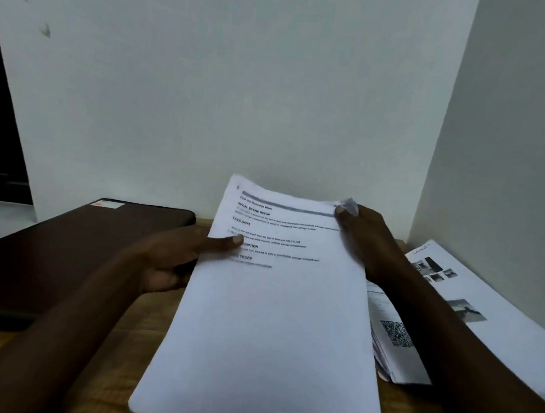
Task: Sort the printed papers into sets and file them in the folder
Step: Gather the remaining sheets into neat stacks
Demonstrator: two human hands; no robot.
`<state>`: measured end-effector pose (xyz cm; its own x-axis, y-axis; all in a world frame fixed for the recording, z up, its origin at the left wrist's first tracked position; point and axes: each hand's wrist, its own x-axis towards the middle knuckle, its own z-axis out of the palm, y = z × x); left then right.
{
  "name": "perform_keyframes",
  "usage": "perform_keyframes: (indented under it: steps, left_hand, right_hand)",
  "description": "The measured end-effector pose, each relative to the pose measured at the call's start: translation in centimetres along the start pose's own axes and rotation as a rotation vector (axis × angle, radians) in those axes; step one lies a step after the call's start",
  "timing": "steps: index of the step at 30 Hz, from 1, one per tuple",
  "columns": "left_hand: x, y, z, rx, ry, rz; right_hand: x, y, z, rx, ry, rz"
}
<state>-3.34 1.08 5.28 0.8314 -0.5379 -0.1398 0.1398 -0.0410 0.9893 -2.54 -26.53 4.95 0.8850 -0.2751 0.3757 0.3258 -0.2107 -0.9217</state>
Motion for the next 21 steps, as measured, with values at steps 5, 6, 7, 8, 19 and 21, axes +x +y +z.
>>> perform_keyframes:
  steps: [5,6,7,8,19,21]
  left_hand:
    - [1.9,-0.9,-1.7,-0.05,0.393,0.051]
    - [2.2,-1.2,-1.9,-0.049,0.426,0.059]
    - [2.4,-1.5,-2.1,-0.038,0.438,0.067]
    - [2.5,-1.8,-2.3,-0.021,0.442,0.073]
    - [3.3,-3.7,-2.5,0.058,0.475,0.179]
    - [3.2,-3.6,-2.4,0.125,0.5,0.211]
  right_hand:
    - [-0.8,1.7,1.6,-0.125,-0.113,0.028]
    - [-1.1,1.8,1.9,-0.134,-0.127,0.036]
    - [-1.1,2.2,2.1,-0.137,-0.133,0.044]
    - [-1.2,2.5,2.3,-0.133,-0.141,0.056]
    - [-1.3,3.5,1.5,-0.288,-0.066,0.028]
    - [-1.2,3.6,1.5,-0.32,-0.057,0.003]
